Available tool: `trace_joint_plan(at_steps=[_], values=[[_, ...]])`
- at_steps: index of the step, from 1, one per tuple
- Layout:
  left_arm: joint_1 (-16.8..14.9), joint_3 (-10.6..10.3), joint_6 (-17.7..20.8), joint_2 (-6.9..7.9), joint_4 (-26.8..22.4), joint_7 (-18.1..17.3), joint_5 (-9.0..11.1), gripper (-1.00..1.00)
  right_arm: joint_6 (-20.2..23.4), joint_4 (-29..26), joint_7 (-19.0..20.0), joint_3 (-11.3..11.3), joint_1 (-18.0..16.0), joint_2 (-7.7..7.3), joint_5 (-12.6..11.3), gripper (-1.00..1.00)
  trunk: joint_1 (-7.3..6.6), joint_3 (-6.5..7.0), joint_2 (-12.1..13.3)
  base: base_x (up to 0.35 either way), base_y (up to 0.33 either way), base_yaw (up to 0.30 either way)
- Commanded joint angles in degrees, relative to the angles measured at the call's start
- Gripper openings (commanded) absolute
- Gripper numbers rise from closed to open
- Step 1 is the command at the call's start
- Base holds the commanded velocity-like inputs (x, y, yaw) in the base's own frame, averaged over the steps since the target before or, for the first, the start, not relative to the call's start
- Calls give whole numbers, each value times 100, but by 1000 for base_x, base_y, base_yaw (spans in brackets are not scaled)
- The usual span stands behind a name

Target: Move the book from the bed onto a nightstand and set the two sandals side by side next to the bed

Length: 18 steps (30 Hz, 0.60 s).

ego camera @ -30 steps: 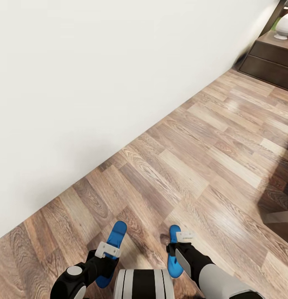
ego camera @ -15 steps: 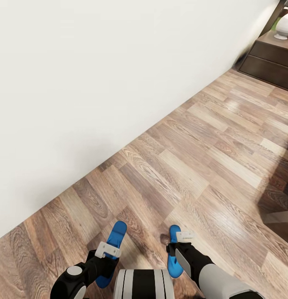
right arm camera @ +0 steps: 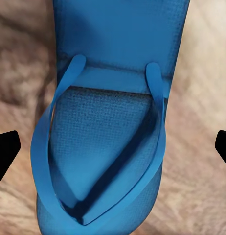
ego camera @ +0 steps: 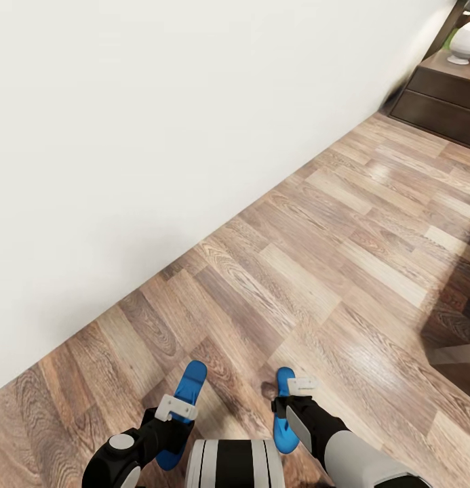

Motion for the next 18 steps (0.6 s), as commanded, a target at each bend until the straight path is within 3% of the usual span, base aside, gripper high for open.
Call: trace_joint_plan(at_steps=[1, 18], values=[[-4, -11, 21, 5, -6, 48, 56, -100, 31, -11, -40, 49, 0, -3, -60, 100, -1, -3, -1, 0, 0, 0], [-4, -11, 13, 6, -6, 49, 57, -100, 31, -21, -45, 49, 0, -3, -56, 100, 7, -70, -5, 0, 0, 0]])
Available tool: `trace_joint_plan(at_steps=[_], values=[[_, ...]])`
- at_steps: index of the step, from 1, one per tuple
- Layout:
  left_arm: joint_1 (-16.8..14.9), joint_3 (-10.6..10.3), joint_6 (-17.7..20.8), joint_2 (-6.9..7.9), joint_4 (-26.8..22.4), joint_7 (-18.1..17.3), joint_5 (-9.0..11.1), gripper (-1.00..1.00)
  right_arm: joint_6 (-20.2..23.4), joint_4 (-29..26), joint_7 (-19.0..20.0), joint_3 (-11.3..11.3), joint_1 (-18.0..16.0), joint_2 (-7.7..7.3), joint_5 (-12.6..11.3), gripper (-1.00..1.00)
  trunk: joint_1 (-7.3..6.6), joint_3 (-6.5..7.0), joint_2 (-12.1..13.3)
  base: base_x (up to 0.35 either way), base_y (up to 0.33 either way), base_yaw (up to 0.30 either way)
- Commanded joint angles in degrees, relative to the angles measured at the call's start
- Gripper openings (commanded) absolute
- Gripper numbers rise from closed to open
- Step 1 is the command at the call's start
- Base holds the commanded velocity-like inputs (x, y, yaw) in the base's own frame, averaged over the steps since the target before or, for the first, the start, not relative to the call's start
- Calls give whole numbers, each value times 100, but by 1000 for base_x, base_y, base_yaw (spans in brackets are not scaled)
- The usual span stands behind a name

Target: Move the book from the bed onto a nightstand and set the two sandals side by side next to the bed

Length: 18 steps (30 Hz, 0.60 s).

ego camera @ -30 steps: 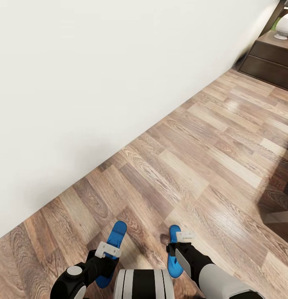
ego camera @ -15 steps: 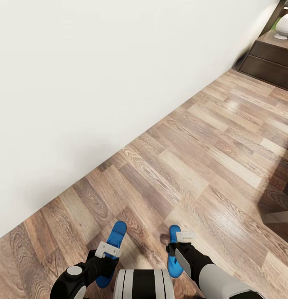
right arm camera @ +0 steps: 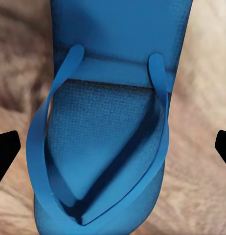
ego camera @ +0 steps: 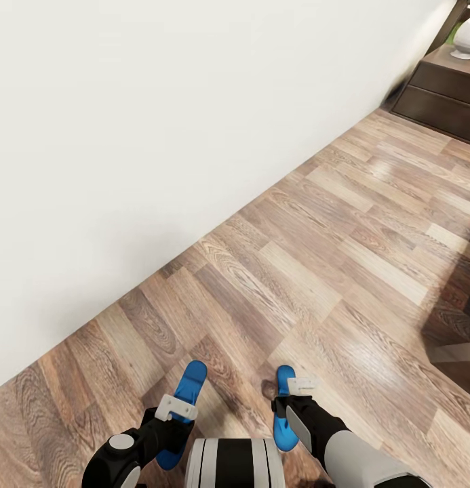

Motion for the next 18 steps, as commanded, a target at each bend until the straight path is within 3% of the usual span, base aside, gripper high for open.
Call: trace_joint_plan(at_steps=[1, 9, 15, 18], values=[[-4, -11, 21, 5, -6, 48, 56, -100, 31, -13, -39, 49, 0, -3, -59, 100, -1, -3, -1, 0, 0, 0], [-4, -11, 21, 5, -6, 50, 55, -100, 31, -20, -40, 49, 0, 4, -57, 100, -1, -3, -1, 0, 0, 0], [-4, -11, 21, 5, -6, 48, 57, -100, 31, -25, -45, 49, 0, 5, -56, 100, 15, -136, -9, 0, 0, 0], [-4, -11, 21, 3, -6, 48, 57, -100, 31, -26, -47, 49, 0, 6, -56, 100, 15, -136, -9, 0, 0, 0]])
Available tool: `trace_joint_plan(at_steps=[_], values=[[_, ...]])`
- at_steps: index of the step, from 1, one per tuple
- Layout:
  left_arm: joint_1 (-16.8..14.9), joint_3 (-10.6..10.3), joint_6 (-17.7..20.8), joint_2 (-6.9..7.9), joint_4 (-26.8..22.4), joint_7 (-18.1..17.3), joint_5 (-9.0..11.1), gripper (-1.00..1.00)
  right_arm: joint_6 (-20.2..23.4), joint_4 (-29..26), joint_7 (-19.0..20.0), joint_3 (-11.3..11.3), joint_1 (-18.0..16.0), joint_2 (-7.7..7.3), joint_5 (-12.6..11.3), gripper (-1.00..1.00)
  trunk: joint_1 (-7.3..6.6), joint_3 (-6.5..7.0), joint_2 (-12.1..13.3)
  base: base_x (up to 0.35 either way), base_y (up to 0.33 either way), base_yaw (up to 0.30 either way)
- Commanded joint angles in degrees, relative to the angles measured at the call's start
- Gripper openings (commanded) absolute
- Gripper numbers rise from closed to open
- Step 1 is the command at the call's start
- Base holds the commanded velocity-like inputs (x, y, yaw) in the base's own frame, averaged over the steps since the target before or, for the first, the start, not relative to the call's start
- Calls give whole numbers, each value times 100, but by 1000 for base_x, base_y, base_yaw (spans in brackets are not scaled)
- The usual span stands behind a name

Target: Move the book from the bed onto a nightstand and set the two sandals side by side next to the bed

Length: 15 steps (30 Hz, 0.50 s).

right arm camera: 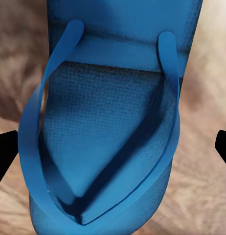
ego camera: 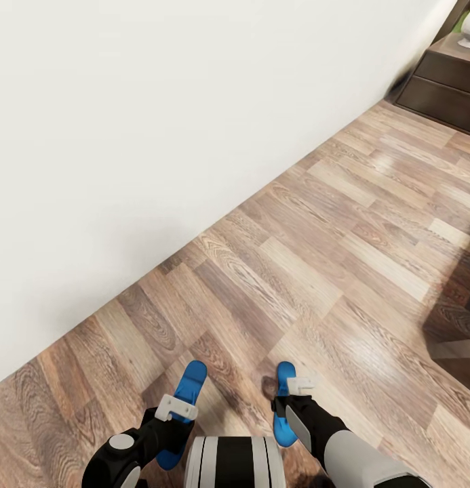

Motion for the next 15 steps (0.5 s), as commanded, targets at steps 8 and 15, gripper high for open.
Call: trace_joint_plan(at_steps=[8, 15], values=[[-4, -11, 22, 6, -6, 48, 55, -100, 31, -12, -41, 49, -7, -2, -60, 100, -1, -3, -1, 0, 0, 0], [-4, -11, 22, 6, -6, 48, 54, -100, 31, -12, -41, 49, -8, -2, -60, 100, -1, -3, -1, 0, 0, 0]])
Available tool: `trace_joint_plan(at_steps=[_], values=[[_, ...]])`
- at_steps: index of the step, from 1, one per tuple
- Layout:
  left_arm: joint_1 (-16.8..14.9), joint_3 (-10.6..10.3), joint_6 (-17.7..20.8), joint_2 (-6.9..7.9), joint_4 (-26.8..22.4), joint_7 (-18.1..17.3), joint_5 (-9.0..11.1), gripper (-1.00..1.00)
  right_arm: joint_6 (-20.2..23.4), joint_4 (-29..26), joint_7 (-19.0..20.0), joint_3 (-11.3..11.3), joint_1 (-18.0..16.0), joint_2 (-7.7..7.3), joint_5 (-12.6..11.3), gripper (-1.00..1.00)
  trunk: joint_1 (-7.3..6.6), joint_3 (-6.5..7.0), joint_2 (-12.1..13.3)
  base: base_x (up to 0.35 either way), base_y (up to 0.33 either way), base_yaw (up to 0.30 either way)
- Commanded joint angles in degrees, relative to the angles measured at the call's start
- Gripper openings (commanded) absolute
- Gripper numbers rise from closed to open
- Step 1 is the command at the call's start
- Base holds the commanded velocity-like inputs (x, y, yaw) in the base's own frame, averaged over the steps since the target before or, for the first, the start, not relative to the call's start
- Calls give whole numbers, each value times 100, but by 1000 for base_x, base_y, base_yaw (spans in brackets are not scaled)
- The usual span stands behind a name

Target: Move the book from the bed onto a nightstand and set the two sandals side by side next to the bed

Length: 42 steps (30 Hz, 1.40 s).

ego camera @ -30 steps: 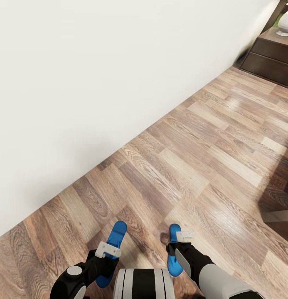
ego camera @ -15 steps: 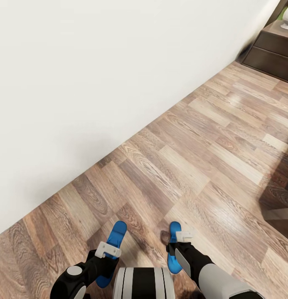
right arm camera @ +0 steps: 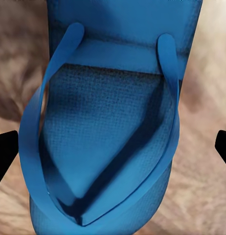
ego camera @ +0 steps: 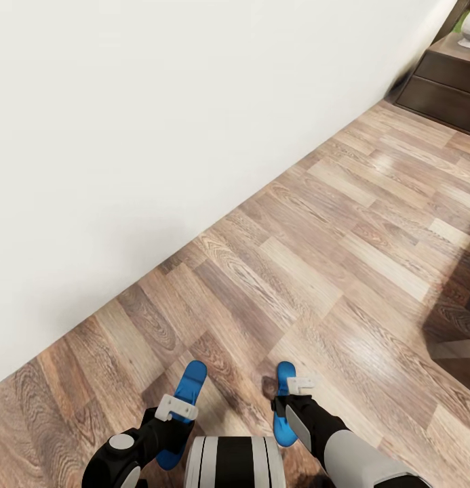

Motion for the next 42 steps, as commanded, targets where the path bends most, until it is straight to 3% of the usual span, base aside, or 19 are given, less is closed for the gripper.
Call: trace_joint_plan(at_steps=[1, 8, 33, 34, 42], values=[[-4, -11, 21, 5, -6, 48, 56, -100, 31, -11, -39, 49, -1, -3, -60, 100, -1, -3, -1, 0, 0, 0], [-4, -11, 21, 6, -6, 49, 57, -100, 31, -11, -39, 49, -2, -3, -60, 100, 9, -92, -7, 0, 0, 0], [-4, -11, 21, 6, -6, 50, 58, -100, 31, -11, -40, 49, -2, -3, -61, 100, 9, -92, -7, 0, 0, 0], [-4, -11, 21, 6, -6, 50, 57, -100, 31, -11, -40, 49, -2, -3, -61, -100, 9, -92, -7, 0, 0, 0], [-4, -11, 21, 6, -6, 48, 59, -100, 31, -11, -40, 49, -2, -3, -60, -100, 9, -92, -7, 0, 0, 0]])
